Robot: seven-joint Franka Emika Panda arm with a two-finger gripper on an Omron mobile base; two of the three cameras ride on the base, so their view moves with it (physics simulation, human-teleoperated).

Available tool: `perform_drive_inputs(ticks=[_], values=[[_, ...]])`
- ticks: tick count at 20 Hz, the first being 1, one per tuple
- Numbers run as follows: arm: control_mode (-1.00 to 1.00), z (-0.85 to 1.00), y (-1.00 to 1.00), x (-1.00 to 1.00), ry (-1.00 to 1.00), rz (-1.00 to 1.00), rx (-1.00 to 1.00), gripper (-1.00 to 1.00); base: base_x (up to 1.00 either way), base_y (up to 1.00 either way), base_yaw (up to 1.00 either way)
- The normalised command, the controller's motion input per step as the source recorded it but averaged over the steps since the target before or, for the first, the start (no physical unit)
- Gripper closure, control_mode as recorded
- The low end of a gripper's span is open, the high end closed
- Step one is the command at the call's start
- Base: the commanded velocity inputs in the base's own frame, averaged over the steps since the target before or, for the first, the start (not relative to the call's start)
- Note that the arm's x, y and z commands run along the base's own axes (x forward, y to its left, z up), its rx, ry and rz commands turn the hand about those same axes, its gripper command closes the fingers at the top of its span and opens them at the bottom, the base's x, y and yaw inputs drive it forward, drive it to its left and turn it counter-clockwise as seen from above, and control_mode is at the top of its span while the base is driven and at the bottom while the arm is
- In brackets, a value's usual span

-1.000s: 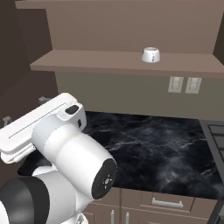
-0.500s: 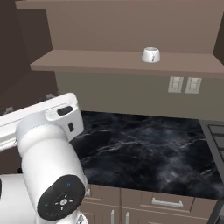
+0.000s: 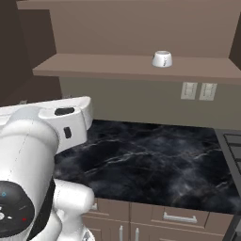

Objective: Open the cabinet directly in front. Then move the beer and the mug to the dining counter with the candle on it.

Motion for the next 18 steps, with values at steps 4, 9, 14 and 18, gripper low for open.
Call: perform_drive_inputs(ticks=[4, 9, 14, 18], values=[[-1.00, 0.13, -0.33, 0.17, 0.05, -0.10, 0.01, -1.00, 0.00, 0.00, 0.00], [-1.00, 0.01, -0.31, 0.21, 0.00, 0.00, 0.00, -1.00, 0.00, 0.00, 0.00], [-1.00, 0.00, -0.27, 0.21, 0.01, 0.00, 0.00, -1.00, 0.00, 0.00, 0.00], [-1.00, 0.00, -0.16, 0.26, 0.00, 0.00, 0.00, -1.00, 0.00, 0.00, 0.00]])
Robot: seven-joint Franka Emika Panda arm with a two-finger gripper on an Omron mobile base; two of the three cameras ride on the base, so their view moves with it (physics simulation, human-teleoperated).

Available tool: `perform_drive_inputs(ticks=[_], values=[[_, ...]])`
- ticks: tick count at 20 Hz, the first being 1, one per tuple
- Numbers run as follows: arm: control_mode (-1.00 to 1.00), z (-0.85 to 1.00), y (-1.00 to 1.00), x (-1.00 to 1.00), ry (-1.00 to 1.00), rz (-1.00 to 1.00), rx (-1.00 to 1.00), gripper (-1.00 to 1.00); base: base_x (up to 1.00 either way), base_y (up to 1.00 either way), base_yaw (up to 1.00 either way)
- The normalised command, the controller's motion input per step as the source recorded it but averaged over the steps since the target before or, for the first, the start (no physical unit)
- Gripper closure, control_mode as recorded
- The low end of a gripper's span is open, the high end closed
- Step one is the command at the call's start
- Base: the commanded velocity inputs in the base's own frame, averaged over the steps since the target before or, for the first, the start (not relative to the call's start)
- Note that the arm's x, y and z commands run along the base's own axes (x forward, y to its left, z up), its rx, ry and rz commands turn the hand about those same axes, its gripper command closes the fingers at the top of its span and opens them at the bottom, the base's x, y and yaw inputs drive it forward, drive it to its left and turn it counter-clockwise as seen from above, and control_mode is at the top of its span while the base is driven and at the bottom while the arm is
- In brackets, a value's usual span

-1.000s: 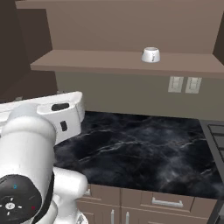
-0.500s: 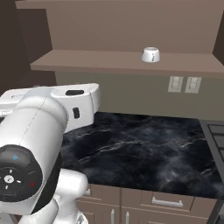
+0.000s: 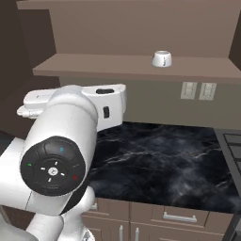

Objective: Open the cabinet directly in front. Then move the beer and the mug to the dining counter with the candle on it.

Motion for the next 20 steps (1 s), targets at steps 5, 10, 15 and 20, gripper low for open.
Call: perform_drive_inputs(ticks=[5, 10, 15, 20], values=[[-1.00, 0.00, -0.02, 0.32, 0.00, 0.00, 0.00, -1.00, 0.00, 0.00, 0.00], [-1.00, 0.00, 0.00, 0.35, 0.00, 0.00, 0.00, -1.00, 0.00, 0.00, 0.00], [-1.00, 0.00, -0.05, 0.17, 0.09, -0.05, 0.00, -1.00, 0.00, 0.00, 0.00], [-1.00, 0.00, -0.12, 0.08, 0.16, -0.09, 0.00, -1.00, 0.00, 0.00, 0.00]])
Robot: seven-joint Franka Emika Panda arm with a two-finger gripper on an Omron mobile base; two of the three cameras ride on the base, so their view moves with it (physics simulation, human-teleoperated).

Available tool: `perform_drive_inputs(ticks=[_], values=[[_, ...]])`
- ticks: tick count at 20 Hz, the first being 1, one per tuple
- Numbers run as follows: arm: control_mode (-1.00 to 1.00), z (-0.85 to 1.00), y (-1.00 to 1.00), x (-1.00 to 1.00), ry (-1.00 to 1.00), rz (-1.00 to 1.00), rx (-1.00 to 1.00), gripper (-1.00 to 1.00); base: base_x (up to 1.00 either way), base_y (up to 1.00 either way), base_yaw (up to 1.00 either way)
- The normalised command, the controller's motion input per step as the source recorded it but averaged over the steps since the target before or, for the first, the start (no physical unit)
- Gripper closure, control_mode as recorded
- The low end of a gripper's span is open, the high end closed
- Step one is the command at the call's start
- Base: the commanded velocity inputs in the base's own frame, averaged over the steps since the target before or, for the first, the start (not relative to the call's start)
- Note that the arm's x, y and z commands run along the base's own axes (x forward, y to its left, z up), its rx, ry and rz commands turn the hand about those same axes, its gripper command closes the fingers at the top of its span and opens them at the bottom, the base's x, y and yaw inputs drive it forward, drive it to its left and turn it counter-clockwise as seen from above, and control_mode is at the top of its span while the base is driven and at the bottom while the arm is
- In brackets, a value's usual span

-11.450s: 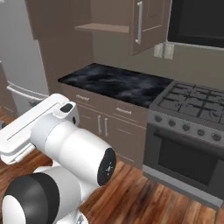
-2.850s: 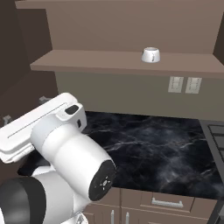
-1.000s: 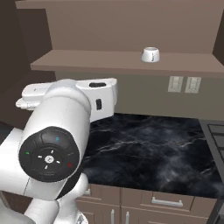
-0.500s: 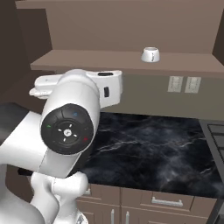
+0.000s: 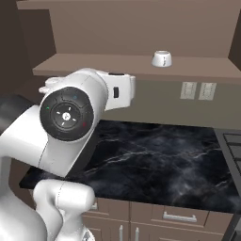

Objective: Open the cabinet directly in front. Then move the beer and the mug to the dining counter with the candle on it.

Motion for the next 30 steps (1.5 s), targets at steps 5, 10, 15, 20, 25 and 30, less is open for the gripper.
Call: perform_drive_inputs(ticks=[5, 10, 15, 20, 25, 30], values=[[-1.00, 0.00, -0.16, 0.09, 0.17, -0.10, 0.00, -1.00, 0.00, 0.00, 0.00], [-1.00, 0.00, -0.03, 0.18, 0.08, -0.05, 0.00, -1.00, 0.00, 0.00, 0.00], [-1.00, 0.00, 0.00, 0.13, 0.01, -0.02, 0.00, -1.00, 0.00, 0.00, 0.00], [-1.00, 0.00, -0.01, 0.06, 0.02, -0.02, 0.00, -1.00, 0.00, 0.00, 0.00], [-1.00, 0.00, -0.04, 0.05, 0.02, 0.00, 0.00, -1.00, 0.00, 0.00, 0.00], [-1.00, 0.00, -0.01, 0.04, 0.05, 0.00, 0.00, -1.00, 0.00, 0.00, 0.00]])
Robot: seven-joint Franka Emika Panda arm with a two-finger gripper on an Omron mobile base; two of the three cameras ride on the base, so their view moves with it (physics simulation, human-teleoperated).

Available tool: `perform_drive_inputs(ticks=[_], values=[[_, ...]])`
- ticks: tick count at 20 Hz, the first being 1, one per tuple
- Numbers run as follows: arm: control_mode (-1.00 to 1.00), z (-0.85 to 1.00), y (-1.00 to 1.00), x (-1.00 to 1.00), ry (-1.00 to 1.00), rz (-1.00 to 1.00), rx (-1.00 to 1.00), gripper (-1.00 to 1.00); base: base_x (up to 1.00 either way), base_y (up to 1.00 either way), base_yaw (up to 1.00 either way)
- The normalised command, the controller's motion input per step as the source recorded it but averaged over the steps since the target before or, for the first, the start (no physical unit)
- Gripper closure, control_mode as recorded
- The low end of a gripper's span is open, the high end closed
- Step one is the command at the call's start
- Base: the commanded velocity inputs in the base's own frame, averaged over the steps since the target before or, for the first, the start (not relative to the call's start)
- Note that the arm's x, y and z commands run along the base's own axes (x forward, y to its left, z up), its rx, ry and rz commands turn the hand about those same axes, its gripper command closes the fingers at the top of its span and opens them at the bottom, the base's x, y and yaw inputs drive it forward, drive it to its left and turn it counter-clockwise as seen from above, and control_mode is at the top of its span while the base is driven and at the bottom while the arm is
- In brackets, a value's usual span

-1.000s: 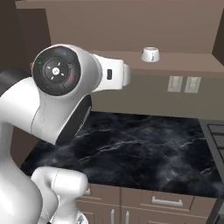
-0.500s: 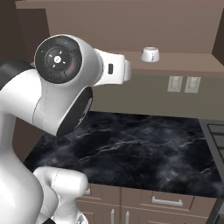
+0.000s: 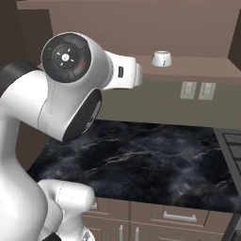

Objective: Open the cabinet directly in front. Then move the beer and the mug to the dining counter with the candle on it.

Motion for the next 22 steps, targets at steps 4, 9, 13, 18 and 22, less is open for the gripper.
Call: perform_drive_inputs(ticks=[4, 9, 13, 18, 22], values=[[-1.00, 0.00, -0.01, 0.02, 0.11, -0.01, 0.00, -1.00, 0.00, 0.00, 0.00], [-1.00, 0.00, -0.01, 0.06, 0.10, -0.01, 0.00, -1.00, 0.00, 0.00, 0.00], [-1.00, 0.00, -0.01, 0.10, 0.03, 0.00, 0.00, -1.00, 0.00, 0.00, 0.00], [-1.00, 0.00, -0.02, 0.06, 0.00, 0.00, 0.00, -1.00, 0.00, 0.00, 0.00], [-1.00, 0.00, -0.01, 0.00, -0.05, 0.00, 0.00, -1.00, 0.00, 0.00, 0.00]])
